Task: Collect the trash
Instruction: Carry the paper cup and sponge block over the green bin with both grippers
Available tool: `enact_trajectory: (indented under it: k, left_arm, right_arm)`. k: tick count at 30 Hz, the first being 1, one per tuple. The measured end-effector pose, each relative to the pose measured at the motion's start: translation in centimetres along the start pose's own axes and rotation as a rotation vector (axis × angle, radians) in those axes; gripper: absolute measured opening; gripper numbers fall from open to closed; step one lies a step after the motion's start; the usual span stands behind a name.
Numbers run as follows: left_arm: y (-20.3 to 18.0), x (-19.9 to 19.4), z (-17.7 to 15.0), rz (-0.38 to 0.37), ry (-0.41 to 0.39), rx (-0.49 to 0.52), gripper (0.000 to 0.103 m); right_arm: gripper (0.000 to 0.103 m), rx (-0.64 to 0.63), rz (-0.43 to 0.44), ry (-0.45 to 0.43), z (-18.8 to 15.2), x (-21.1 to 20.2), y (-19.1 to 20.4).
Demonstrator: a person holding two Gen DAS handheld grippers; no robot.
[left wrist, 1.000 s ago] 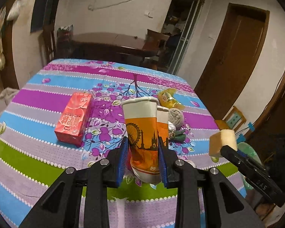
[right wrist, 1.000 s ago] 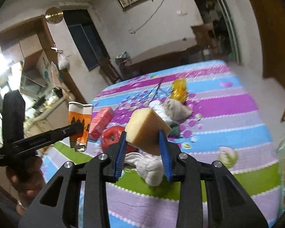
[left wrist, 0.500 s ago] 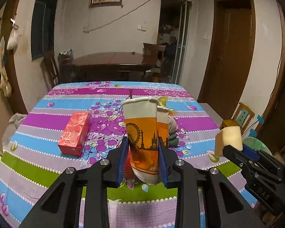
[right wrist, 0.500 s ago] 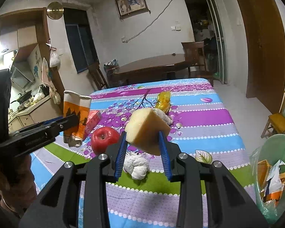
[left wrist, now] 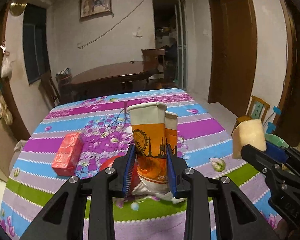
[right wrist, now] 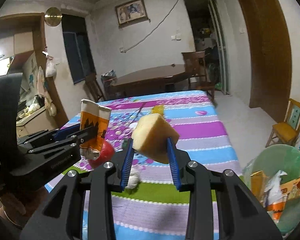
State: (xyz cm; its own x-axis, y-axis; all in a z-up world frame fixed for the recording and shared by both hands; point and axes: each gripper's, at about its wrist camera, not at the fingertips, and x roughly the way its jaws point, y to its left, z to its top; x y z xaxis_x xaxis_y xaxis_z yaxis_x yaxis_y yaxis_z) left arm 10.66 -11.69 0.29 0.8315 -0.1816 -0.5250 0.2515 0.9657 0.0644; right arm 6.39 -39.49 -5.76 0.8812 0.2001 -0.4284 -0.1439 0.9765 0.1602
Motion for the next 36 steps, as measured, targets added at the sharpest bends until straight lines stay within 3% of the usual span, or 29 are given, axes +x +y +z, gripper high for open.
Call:
enact_trajectory:
  k: [8, 20, 29, 36]
  left_arm:
    - [-6.0, 0.8, 2.2, -0.058, -0.029, 0.082, 0.031]
    - [-18.0, 2.6, 3.9, -0.187, -0.054, 0.235, 0.031]
    - [-26.4, 4.6, 3.6, -0.305, -0.051, 0.332, 0.031]
    - [-30.1, 5.9, 2.4, -0.386, -0.017, 0.376, 0.031]
  right_arm:
    - [0.032, 0.046, -0.113, -0.057, 0.5, -3.0, -4.5]
    - [0.032, 0.153, -0.31, -0.118, 0.0, -7.9, -12.4]
    - [0.032, 0.188, -0.447, -0.117, -0.7, -10.8, -17.0]
    - [0.032, 0.214, -0.496, -0.088, -2.2, -11.8, -19.6]
